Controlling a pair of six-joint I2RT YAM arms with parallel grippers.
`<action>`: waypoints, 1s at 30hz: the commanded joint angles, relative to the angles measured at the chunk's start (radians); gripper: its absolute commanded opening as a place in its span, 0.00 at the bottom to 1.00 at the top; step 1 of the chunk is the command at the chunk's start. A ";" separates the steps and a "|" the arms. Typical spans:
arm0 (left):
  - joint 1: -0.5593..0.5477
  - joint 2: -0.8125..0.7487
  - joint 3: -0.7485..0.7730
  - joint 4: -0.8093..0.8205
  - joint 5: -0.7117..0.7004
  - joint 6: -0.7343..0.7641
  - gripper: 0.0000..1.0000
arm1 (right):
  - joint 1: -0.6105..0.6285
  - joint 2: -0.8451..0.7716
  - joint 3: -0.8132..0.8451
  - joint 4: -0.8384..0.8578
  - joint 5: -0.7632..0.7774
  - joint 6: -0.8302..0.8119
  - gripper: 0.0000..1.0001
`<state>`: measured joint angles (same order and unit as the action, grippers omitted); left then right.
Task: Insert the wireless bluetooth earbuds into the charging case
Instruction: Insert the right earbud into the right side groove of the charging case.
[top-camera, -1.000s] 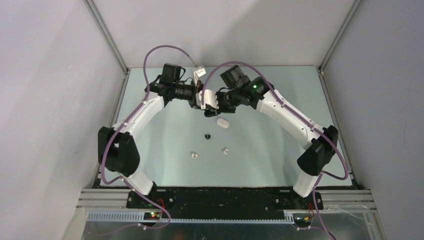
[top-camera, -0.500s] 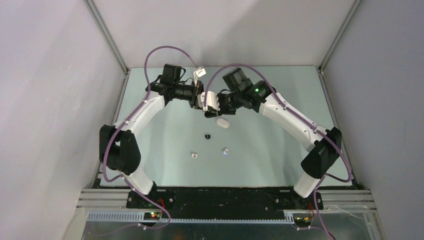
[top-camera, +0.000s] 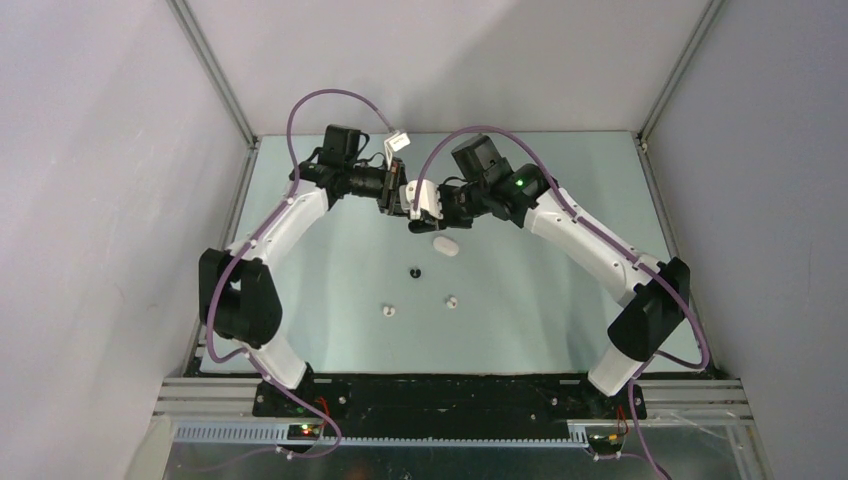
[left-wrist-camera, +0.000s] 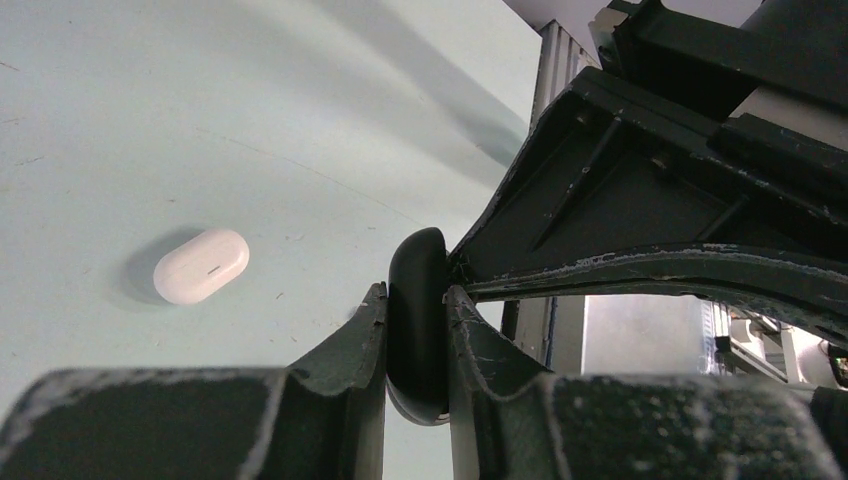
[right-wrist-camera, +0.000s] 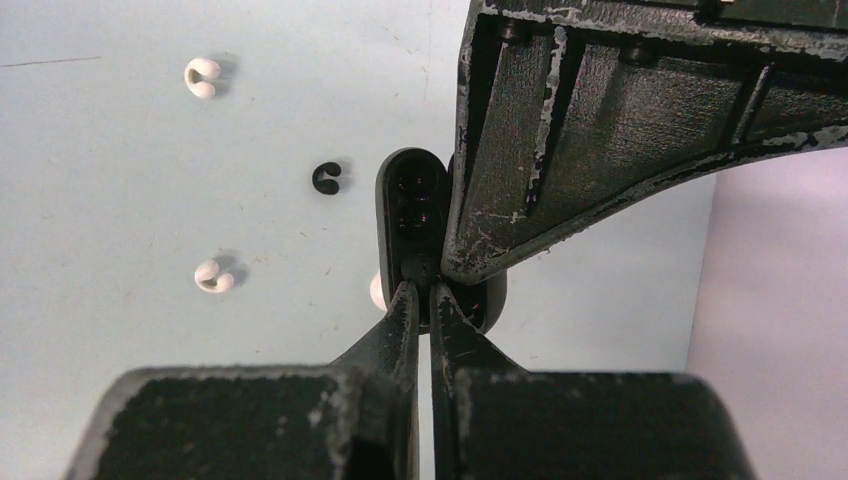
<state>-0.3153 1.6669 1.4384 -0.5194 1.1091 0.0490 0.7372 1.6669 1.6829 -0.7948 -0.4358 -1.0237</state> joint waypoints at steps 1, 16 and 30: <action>-0.003 -0.005 0.045 0.027 0.089 -0.019 0.00 | 0.000 -0.025 -0.005 0.020 -0.047 -0.001 0.00; 0.002 -0.006 0.043 0.028 0.089 -0.013 0.00 | 0.009 -0.094 -0.033 0.113 0.030 0.000 0.30; 0.016 -0.008 0.041 0.029 0.082 -0.014 0.00 | -0.079 -0.188 -0.026 0.139 -0.083 0.149 0.38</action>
<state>-0.3096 1.6695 1.4441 -0.5034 1.1595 0.0429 0.7044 1.5513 1.6493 -0.7231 -0.4374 -0.9829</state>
